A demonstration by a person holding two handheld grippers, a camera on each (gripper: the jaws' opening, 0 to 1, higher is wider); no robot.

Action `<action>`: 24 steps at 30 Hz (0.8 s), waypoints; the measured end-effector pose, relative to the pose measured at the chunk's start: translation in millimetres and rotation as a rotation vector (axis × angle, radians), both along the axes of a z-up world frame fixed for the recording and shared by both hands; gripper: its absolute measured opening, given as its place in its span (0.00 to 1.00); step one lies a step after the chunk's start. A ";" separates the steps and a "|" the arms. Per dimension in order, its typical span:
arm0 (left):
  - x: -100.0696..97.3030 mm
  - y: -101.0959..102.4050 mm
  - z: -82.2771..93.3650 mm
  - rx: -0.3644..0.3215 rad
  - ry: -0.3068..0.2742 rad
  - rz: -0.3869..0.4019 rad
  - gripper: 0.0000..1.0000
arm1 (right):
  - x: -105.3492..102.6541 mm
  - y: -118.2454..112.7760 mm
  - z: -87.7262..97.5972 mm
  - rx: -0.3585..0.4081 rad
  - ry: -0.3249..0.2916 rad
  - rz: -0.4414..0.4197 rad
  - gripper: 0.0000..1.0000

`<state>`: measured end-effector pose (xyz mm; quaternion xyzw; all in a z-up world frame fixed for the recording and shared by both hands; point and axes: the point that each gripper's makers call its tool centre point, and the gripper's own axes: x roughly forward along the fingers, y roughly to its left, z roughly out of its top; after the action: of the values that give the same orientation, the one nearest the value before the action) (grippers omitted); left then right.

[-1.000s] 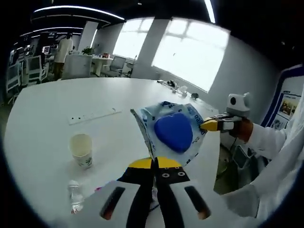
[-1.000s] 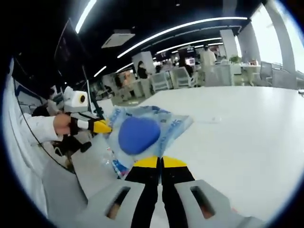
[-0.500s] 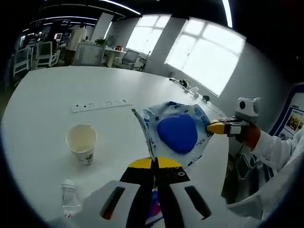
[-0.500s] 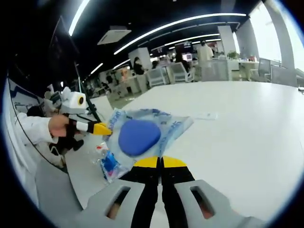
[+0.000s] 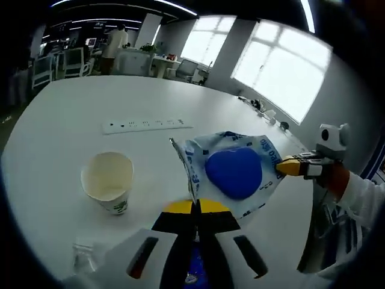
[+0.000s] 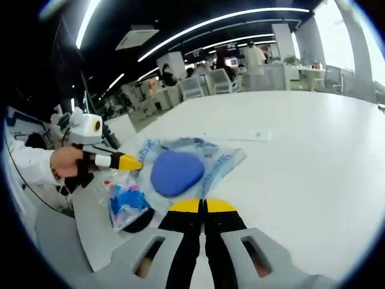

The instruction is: Arrange the tabletop items into an orderly group along one side of the table until the central work area is clear of visible clutter.

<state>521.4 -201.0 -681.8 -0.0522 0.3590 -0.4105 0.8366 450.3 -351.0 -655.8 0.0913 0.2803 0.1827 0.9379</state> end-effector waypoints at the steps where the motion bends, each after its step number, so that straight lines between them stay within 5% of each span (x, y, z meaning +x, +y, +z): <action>1: 1.6 -0.4 -2.2 0.004 0.002 0.007 0.00 | 1.7 0.1 -2.1 0.004 0.003 0.000 0.00; 11: 12.6 3.2 -29.0 0.044 0.056 0.140 0.00 | 21.6 1.0 -25.3 0.006 0.030 0.014 0.00; 24: 24.4 4.5 -41.0 0.071 0.093 0.258 0.00 | 42.0 0.1 -43.0 0.012 0.046 0.024 0.00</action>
<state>545.8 -196.5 -722.8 -0.0874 0.4020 -0.2837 0.8662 492.3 -350.9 -698.8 0.0978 0.3017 0.1933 0.9285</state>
